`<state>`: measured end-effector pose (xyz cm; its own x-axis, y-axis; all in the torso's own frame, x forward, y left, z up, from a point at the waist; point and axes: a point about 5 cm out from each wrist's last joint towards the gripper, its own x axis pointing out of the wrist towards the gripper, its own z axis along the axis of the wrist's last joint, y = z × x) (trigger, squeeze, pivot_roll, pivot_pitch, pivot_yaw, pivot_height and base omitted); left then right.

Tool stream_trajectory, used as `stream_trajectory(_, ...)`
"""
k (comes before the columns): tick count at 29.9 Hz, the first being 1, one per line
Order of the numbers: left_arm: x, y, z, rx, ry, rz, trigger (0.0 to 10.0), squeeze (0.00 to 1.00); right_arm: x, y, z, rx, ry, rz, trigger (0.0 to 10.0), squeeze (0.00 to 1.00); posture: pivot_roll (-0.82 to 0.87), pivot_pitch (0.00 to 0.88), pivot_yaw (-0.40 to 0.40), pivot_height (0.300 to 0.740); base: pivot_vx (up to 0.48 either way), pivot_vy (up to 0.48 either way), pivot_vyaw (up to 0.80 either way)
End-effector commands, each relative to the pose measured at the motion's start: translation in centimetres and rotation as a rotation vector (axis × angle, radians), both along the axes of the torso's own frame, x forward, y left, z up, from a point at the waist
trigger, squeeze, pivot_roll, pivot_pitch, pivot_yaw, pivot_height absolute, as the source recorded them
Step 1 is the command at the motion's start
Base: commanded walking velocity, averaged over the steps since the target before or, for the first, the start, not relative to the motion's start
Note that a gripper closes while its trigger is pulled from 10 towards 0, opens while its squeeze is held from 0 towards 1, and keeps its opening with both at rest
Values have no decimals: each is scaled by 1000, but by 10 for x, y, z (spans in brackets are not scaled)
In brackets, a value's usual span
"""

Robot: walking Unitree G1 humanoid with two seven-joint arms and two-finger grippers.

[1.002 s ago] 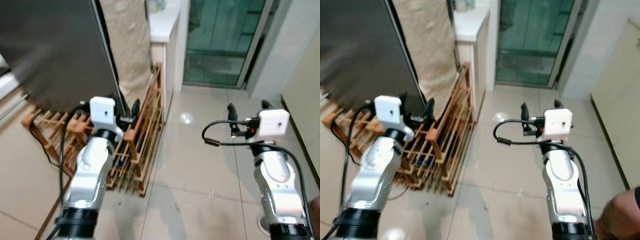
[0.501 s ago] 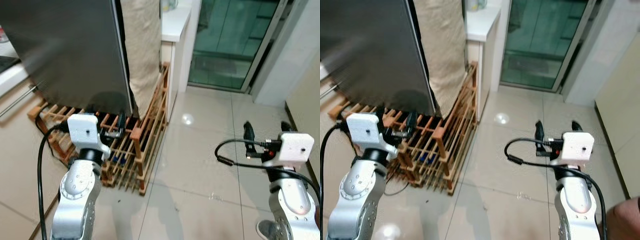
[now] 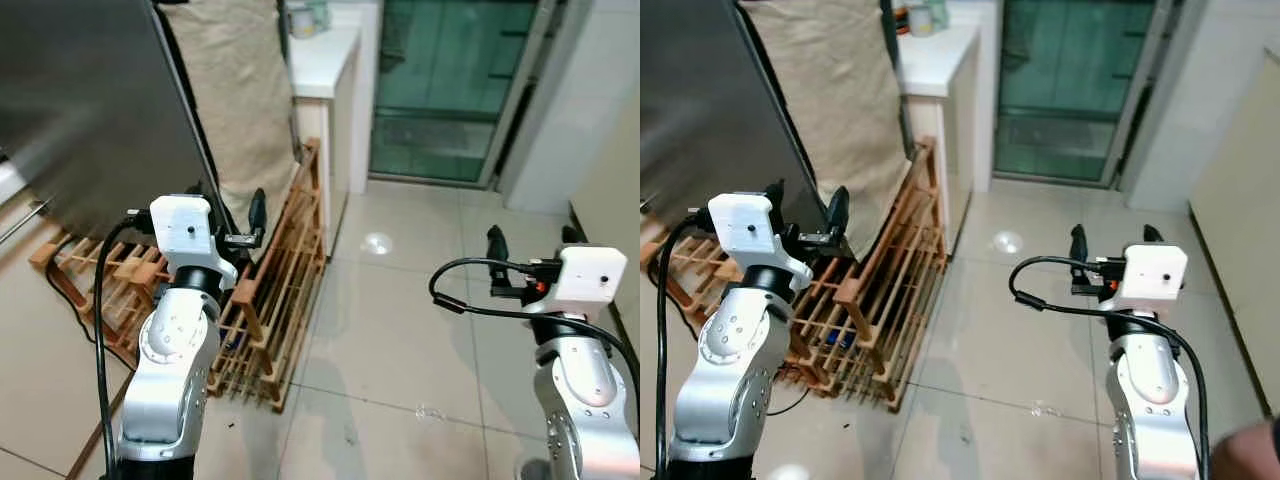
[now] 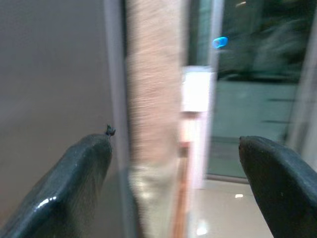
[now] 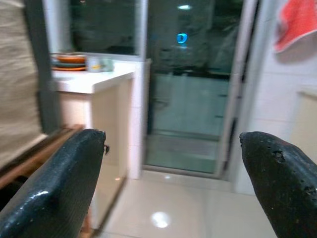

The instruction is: Restocking fridge

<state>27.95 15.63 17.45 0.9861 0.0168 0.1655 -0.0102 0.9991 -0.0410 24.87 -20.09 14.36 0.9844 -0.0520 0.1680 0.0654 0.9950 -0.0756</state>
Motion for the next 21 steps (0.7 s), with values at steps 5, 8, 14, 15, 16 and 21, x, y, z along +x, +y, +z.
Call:
stream_trajectory(5, 17, 12, -3, -22, 69, 92, 10000, 0, 5, 5, 3, -7, -3, 35, 10000, 0, -117, 0, 57, 740, 368, 264, 0)
stream_trajectory(8, 23, 16, 3, -28, 59, 126, 10000, 0, 7, 6, 3, -10, -3, 40, 10000, 0, -120, 0, 58, 740, 204, 246, 0)
stream_trajectory(14, 24, 23, 7, -26, 44, 182, 10000, 0, 7, 7, 2, -13, -2, 46, 10000, 0, -123, 0, 62, 740, 0, 0, 0)
stream_trajectory(15, 24, 23, 7, -26, 44, 182, 10000, 0, 7, 7, 2, -13, -2, 46, 10000, 0, -123, 0, 62, 740, 0, 0, 0)
stream_trajectory(16, 24, 25, 8, -27, 41, 189, 10000, 0, 7, 7, 2, -12, -1, 47, 10000, 0, -122, 0, 62, 740, 0, 0, 0)
stream_trajectory(21, 18, 23, 11, -11, 27, 149, 10000, 0, 6, 8, -2, -12, 13, 52, 10000, 0, -119, 0, 65, 740, 0, 0, 0)
